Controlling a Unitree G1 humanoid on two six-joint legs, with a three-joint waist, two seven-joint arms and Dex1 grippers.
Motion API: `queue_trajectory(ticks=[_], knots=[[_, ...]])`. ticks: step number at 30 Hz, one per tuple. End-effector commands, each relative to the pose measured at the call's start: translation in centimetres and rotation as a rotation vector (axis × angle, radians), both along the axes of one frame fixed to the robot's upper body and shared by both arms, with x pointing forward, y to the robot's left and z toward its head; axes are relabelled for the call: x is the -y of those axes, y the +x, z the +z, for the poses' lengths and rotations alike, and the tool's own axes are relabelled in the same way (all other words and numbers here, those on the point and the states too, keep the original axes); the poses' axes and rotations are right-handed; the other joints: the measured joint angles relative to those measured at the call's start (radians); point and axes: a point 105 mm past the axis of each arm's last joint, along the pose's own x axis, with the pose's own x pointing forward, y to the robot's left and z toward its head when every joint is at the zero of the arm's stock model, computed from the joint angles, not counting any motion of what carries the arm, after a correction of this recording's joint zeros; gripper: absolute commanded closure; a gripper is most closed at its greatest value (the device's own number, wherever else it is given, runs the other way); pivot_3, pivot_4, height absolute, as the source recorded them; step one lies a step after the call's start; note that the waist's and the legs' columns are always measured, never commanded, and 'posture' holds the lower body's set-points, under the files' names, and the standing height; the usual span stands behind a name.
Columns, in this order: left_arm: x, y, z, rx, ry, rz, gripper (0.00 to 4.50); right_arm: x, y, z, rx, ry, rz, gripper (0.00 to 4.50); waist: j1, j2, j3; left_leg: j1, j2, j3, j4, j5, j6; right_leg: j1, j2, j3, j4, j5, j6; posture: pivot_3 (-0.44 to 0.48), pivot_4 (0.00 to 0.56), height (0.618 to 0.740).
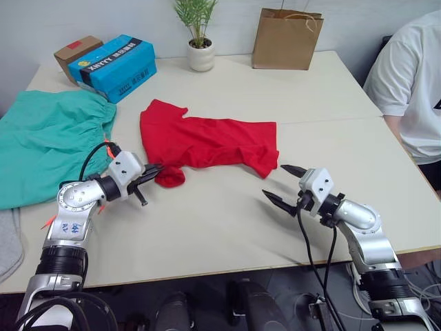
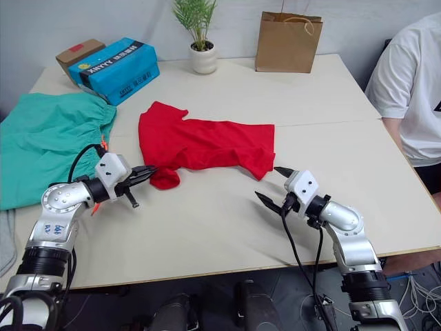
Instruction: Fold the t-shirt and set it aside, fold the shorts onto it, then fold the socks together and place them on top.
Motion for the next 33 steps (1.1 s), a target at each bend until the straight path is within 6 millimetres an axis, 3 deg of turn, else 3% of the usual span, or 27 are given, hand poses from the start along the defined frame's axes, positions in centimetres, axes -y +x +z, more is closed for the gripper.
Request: queue_trajectory(ticks=[1, 8, 19, 23, 33], knots=[[-0.5, -0.7, 2.7, 0.034, -0.154, -0.011, 4.48, -0.6, -0.2, 1.7, 0.046, 0.007, 0.029, 0.00, 0.001, 0.000, 0.000, 0.000, 0.000, 0.000, 0.000, 0.000, 0.000, 0.000, 0.000, 0.000, 0.000, 0.000, 0.000, 0.000, 0.150, 0.740], [-1.5, -0.9, 4.6, 0.011, -0.347, 0.034, 4.48, -3.4, 1.3, 1.7, -0.005, -0.050, 0.019, 0.00, -0.002, 0.000, 0.000, 0.001, 0.000, -0.001, 0.000, 0.001, -0.001, 0.000, 0.000, 0.000, 0.002, 0.000, 0.000, 0.000, 0.150, 0.740], [-0.7, -1.4, 3.6, -0.045, -0.330, 0.029, 4.48, -4.4, 4.9, 0.1, 0.036, -0.165, -0.218, 0.00, -0.002, 0.000, 0.000, -0.001, 0.000, -0.001, 0.000, 0.002, -0.002, -0.002, 0.000, 0.000, 0.003, 0.000, -0.001, 0.000, 0.150, 0.740], [-0.9, -1.6, 3.5, -0.045, -0.324, 0.037, 4.50, -3.4, 5.2, -0.2, 0.022, -0.165, -0.293, 0.92, -0.002, -0.001, 0.000, -0.001, 0.000, -0.001, 0.000, 0.002, -0.002, -0.002, 0.000, 0.000, 0.003, 0.000, -0.001, 0.000, 0.150, 0.740], [-1.9, -1.8, 3.8, -0.074, -0.315, 0.025, 4.50, -2.2, 4.7, 0.4, -0.033, -0.115, -0.260, 4.43, -0.002, -0.001, 0.000, -0.001, 0.000, -0.001, -0.001, 0.002, -0.002, -0.002, 0.000, 0.000, 0.003, 0.000, -0.001, 0.000, 0.150, 0.740]])
